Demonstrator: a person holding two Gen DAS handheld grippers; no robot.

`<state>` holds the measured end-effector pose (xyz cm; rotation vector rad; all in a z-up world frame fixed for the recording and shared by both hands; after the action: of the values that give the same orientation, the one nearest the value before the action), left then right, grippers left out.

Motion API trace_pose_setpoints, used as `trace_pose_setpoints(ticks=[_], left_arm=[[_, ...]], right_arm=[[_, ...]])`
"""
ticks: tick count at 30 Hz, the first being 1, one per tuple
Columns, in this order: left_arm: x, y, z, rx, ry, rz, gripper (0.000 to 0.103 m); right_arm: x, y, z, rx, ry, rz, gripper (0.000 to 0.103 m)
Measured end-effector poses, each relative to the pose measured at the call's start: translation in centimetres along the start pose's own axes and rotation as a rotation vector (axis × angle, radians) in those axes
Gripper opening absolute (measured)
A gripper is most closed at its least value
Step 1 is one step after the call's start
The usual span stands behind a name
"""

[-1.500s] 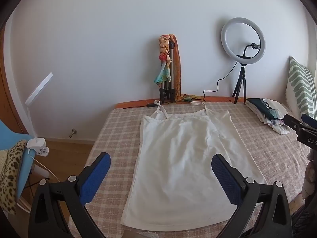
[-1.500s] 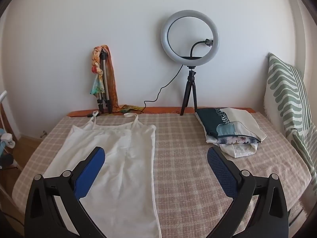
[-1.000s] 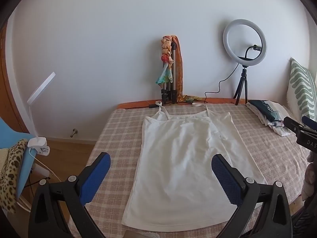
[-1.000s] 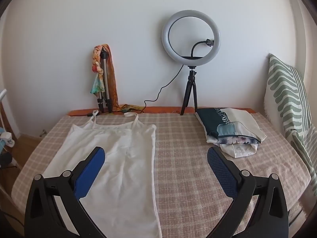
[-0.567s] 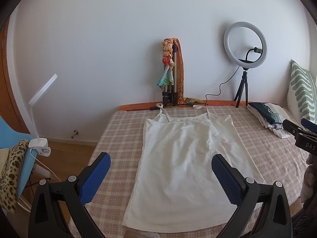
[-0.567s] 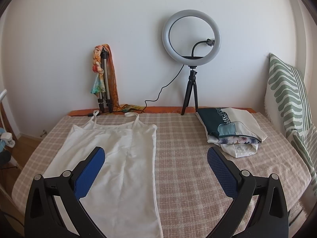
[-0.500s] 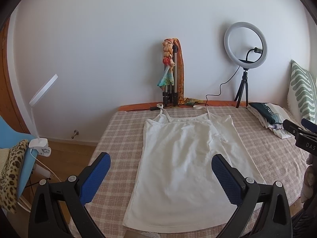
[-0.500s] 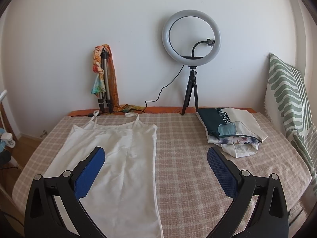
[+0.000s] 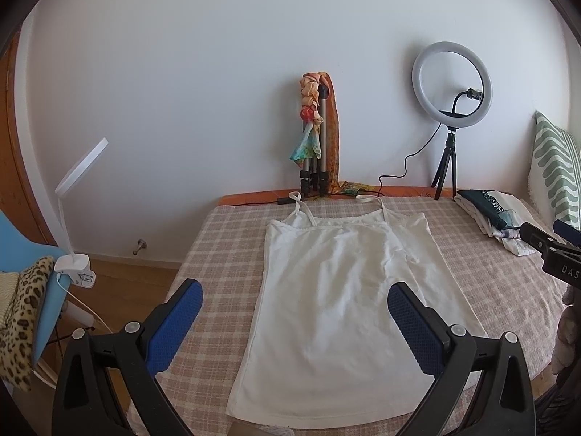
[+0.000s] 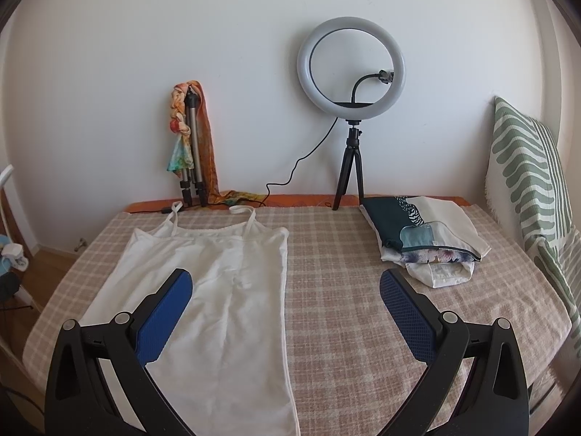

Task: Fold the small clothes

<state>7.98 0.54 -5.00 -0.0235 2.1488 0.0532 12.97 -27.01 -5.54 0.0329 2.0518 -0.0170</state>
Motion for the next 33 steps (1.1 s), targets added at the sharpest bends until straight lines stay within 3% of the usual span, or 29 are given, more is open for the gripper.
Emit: trace_pose_setpoints(ticks=[33], left_arm=[[0.72,0.42,0.64,-0.025,0.013,0.013,0.103]], right_arm=[[0.32,0.36,0.24,-0.015,0.01,0.006,0.103]])
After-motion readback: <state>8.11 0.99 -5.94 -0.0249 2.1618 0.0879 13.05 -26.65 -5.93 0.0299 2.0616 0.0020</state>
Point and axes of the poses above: each gripper's, at about its wrist camera, not at the fingertips, and z roughly the way its jaws point, y to its left, x to its underside, the point moved 10 cm from there along z, roughly the way its jaws point, and after that the axes turned 1 degree about -y, right-handed, at the moved point
